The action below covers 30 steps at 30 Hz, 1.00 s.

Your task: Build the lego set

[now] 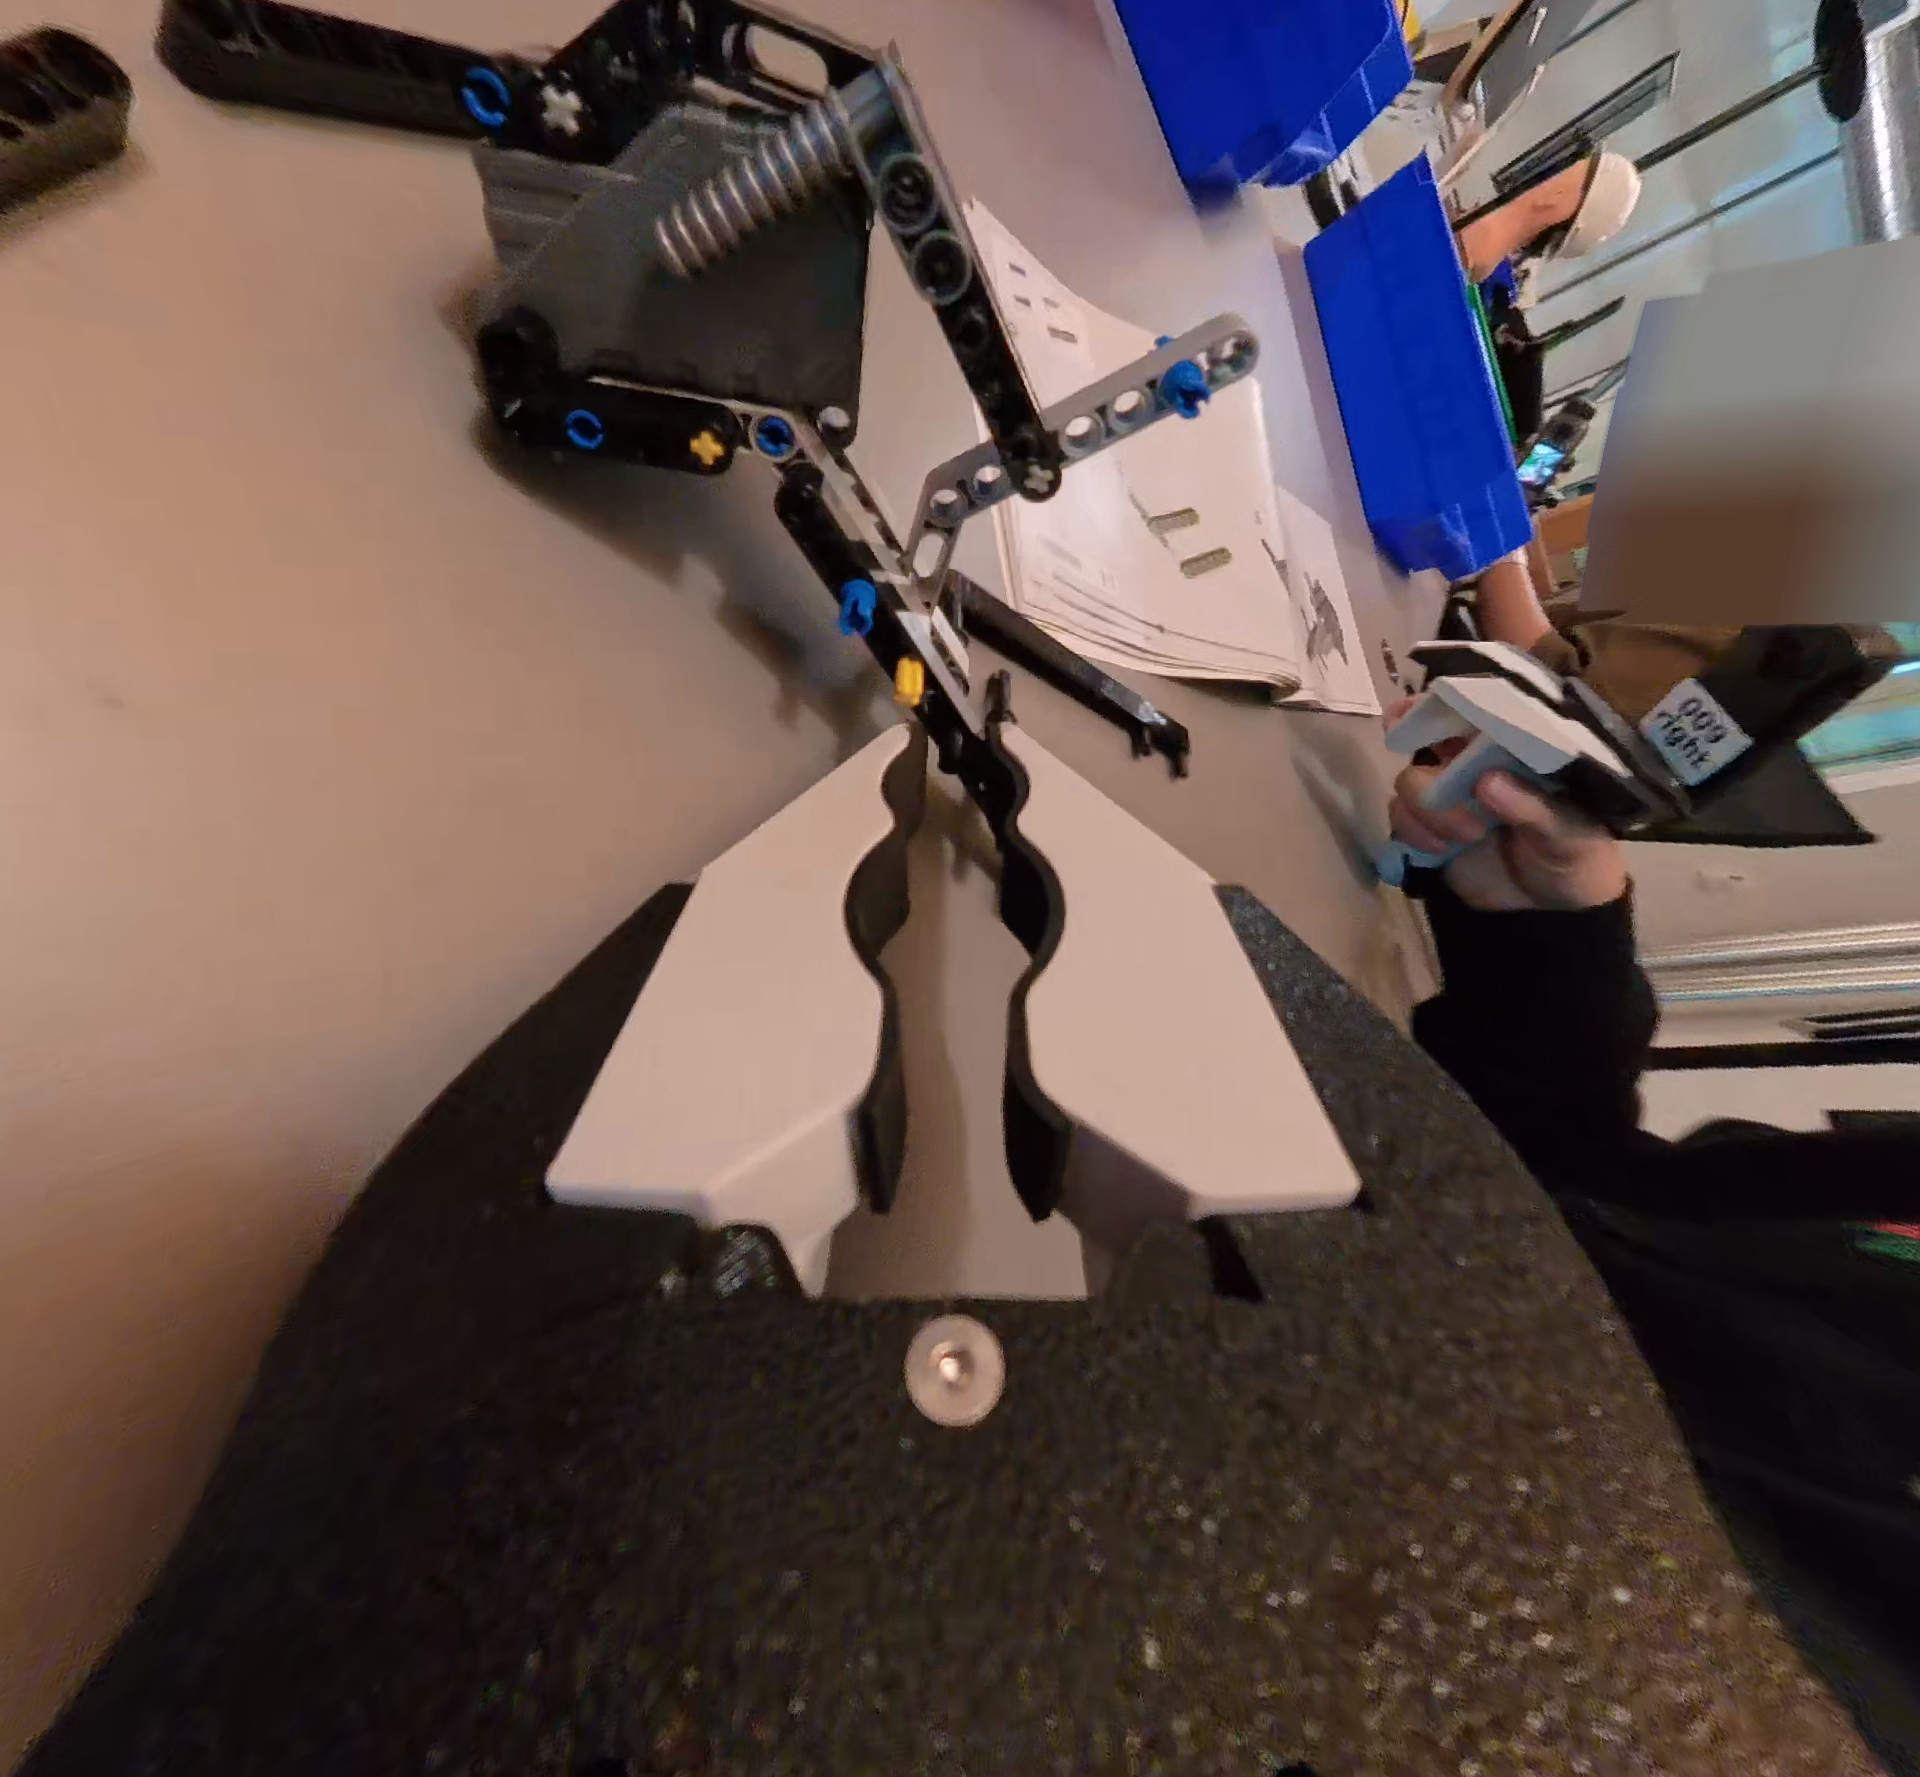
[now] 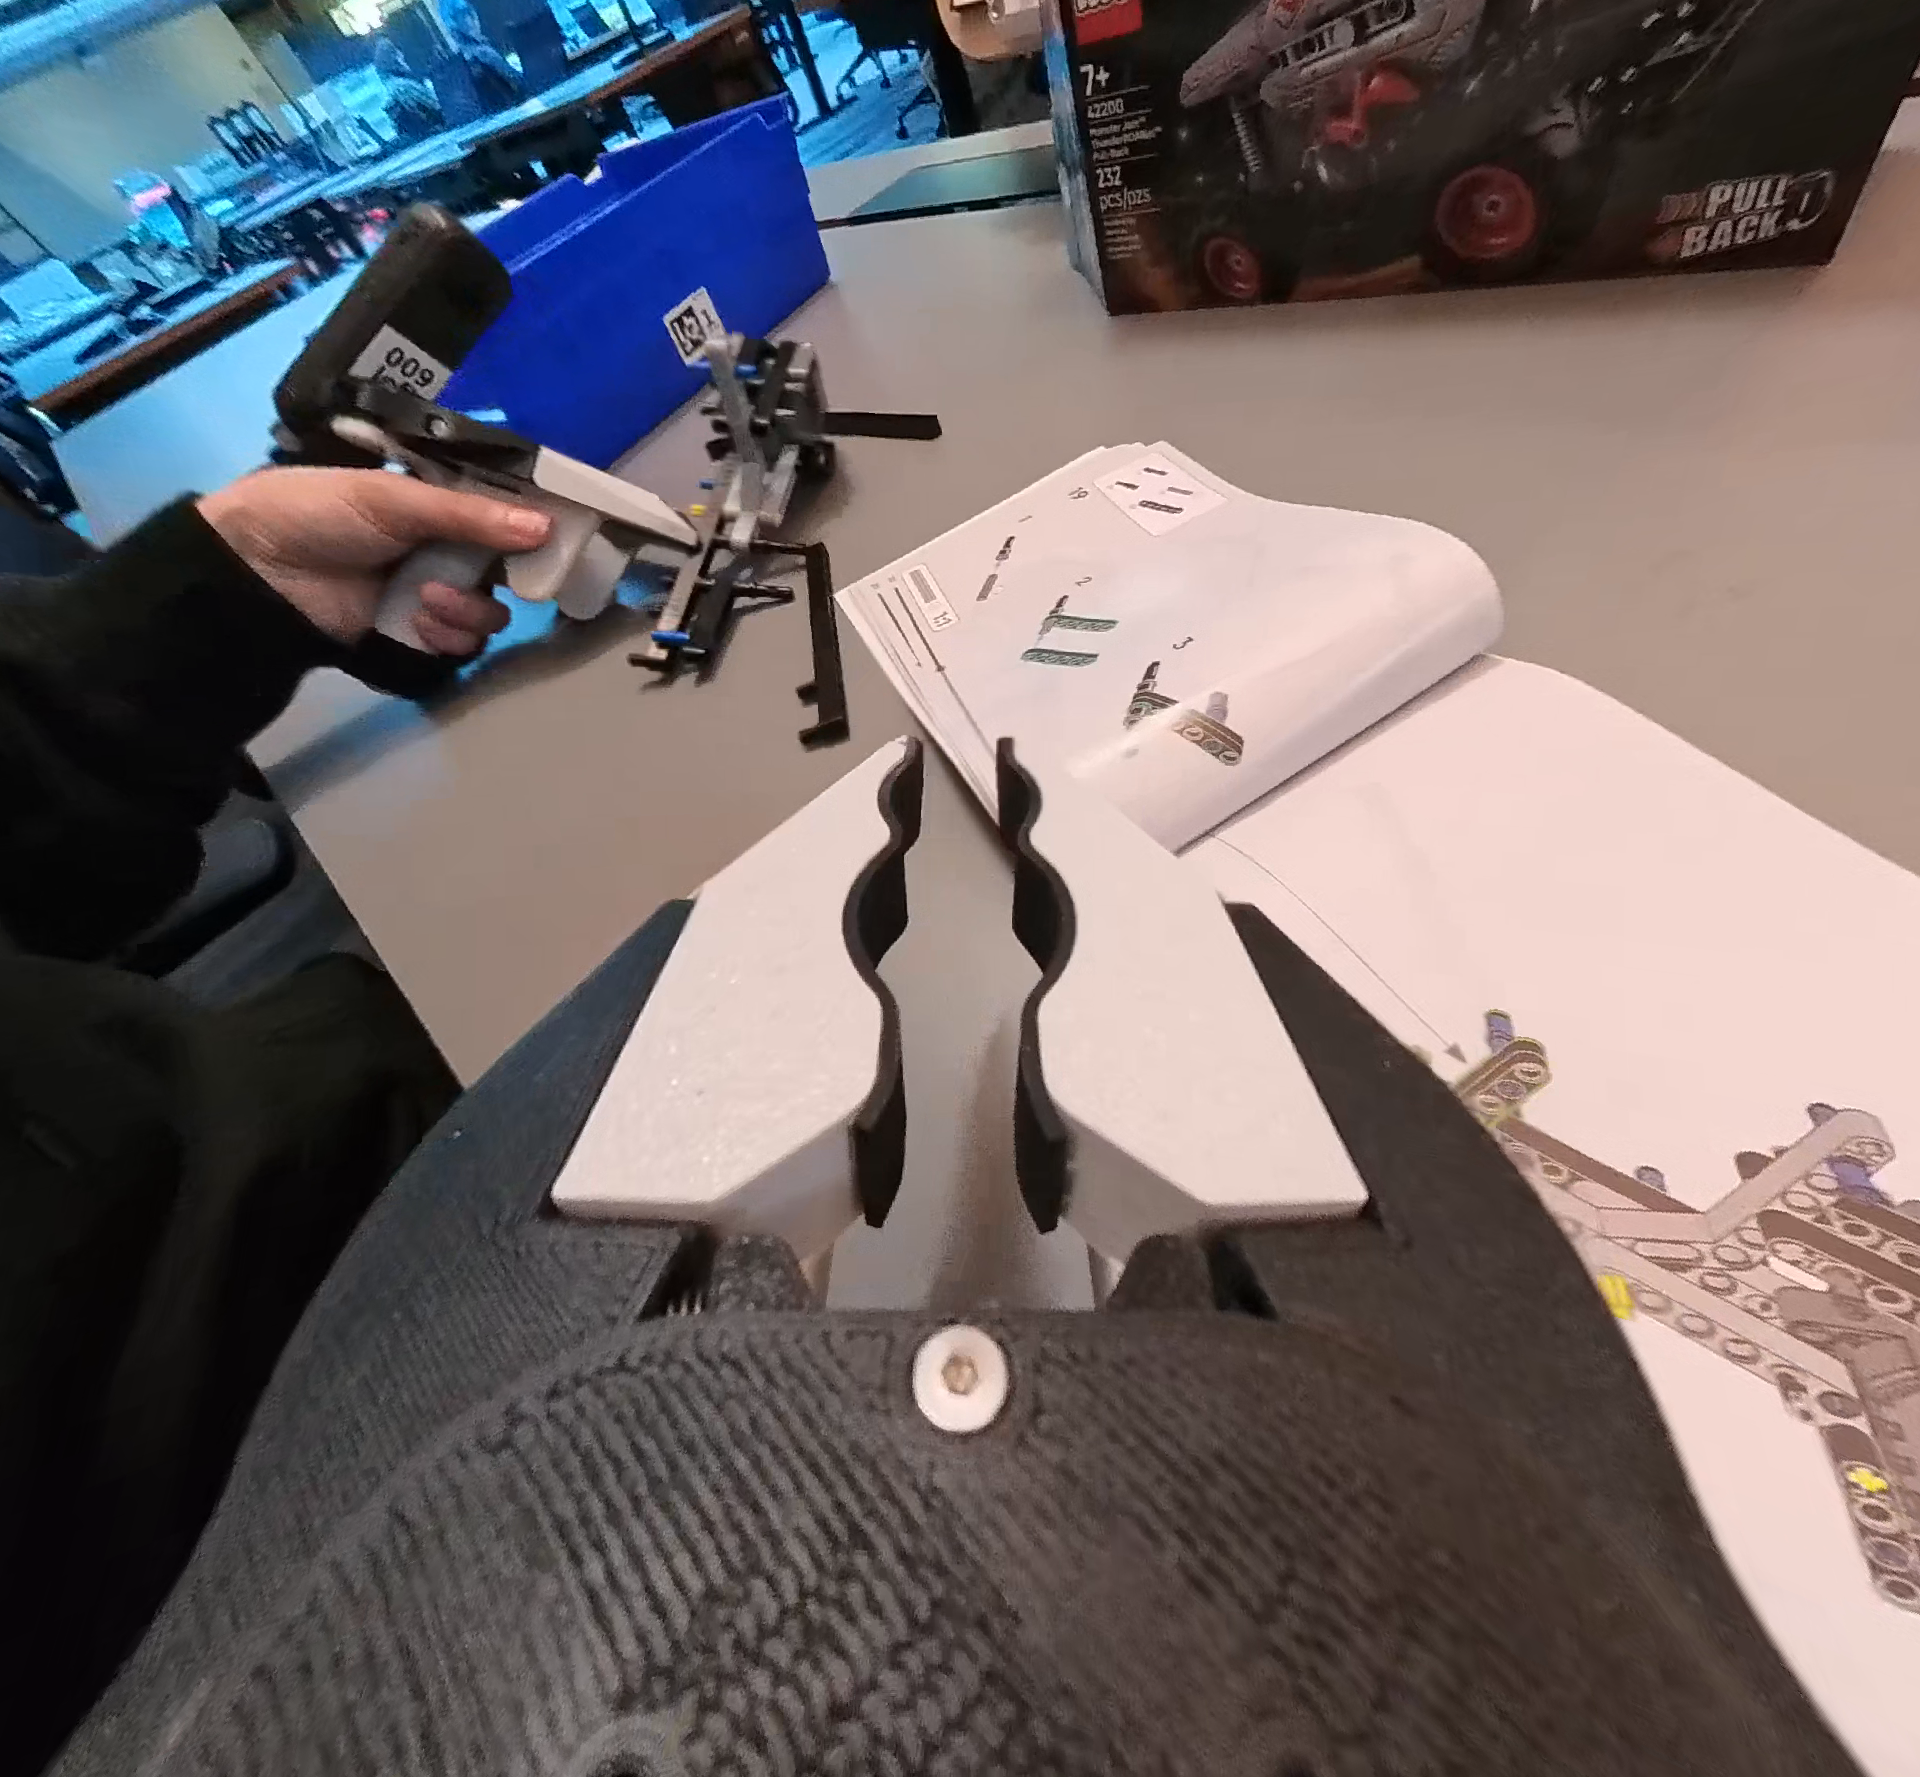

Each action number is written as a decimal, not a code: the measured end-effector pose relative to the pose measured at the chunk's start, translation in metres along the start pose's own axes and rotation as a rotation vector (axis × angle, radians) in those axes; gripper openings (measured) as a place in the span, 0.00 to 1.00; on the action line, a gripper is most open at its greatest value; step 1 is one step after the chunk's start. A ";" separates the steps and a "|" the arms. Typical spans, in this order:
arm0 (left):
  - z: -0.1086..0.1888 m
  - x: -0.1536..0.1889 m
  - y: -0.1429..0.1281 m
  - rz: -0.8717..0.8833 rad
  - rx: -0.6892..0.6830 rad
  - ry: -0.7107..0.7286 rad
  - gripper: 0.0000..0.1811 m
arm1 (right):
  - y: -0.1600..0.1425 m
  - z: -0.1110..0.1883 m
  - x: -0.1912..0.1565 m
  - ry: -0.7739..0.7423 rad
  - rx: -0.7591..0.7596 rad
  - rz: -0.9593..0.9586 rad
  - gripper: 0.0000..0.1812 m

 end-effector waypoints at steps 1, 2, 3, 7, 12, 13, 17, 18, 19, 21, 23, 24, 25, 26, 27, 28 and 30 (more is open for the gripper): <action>0.000 -0.001 -0.001 -0.010 0.011 0.005 0.05 | 0.000 0.000 -0.001 0.011 0.006 -0.013 0.06; 0.000 -0.001 0.000 -0.013 0.026 0.000 0.04 | 0.000 0.000 -0.003 0.026 0.010 -0.026 0.07; 0.000 -0.001 0.001 -0.012 0.039 -0.008 0.04 | 0.000 -0.001 -0.005 0.047 0.015 -0.041 0.07; 0.004 0.001 0.003 -0.014 0.077 -0.051 0.04 | -0.003 -0.007 -0.016 0.109 -0.005 -0.075 0.08; 0.012 0.008 -0.001 -0.041 0.080 -0.107 0.03 | -0.010 -0.020 -0.031 0.125 -0.061 -0.063 0.10; 0.013 0.008 -0.003 -0.034 0.073 -0.112 0.03 | -0.012 -0.024 -0.035 0.138 -0.080 -0.059 0.10; 0.014 0.004 -0.009 0.036 0.036 -0.127 0.03 | -0.020 -0.033 -0.044 0.158 -0.155 -0.029 0.11; 0.014 0.004 -0.011 0.050 0.019 -0.137 0.04 | -0.020 -0.034 -0.044 0.157 -0.160 -0.034 0.11; 0.015 0.005 -0.011 0.058 0.012 -0.144 0.04 | -0.020 -0.034 -0.043 0.156 -0.157 -0.046 0.11; 0.015 0.005 -0.010 0.061 0.013 -0.145 0.04 | -0.019 -0.035 -0.043 0.169 -0.146 -0.075 0.11; 0.013 0.005 -0.011 0.055 -0.006 -0.138 0.05 | -0.019 -0.035 -0.043 0.182 -0.140 -0.100 0.11; 0.013 0.005 -0.011 0.051 -0.021 -0.138 0.06 | -0.020 -0.035 -0.042 0.185 -0.142 -0.108 0.11; 0.012 0.006 -0.012 0.045 -0.032 -0.138 0.07 | -0.021 -0.035 -0.042 0.187 -0.147 -0.116 0.11; 0.012 0.006 -0.012 0.040 -0.039 -0.135 0.08 | -0.022 -0.035 -0.041 0.189 -0.153 -0.124 0.11; 0.011 0.007 -0.012 0.039 -0.047 -0.132 0.09 | -0.023 -0.036 -0.041 0.196 -0.159 -0.133 0.11; 0.011 0.007 -0.012 0.041 -0.053 -0.134 0.10 | -0.023 -0.036 -0.041 0.205 -0.160 -0.141 0.11; 0.010 0.008 -0.012 0.043 -0.064 -0.140 0.13 | -0.022 -0.035 -0.039 0.216 -0.155 -0.169 0.11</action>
Point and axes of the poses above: each gripper's, where its closed fingertips meet, z back along the fingers, y out of its top, x = y × z across the jaws, the point moved 3 cm from there along z, back along the fingers, and after that the axes turned 5 degrees about -x, right-handed, at the moved point
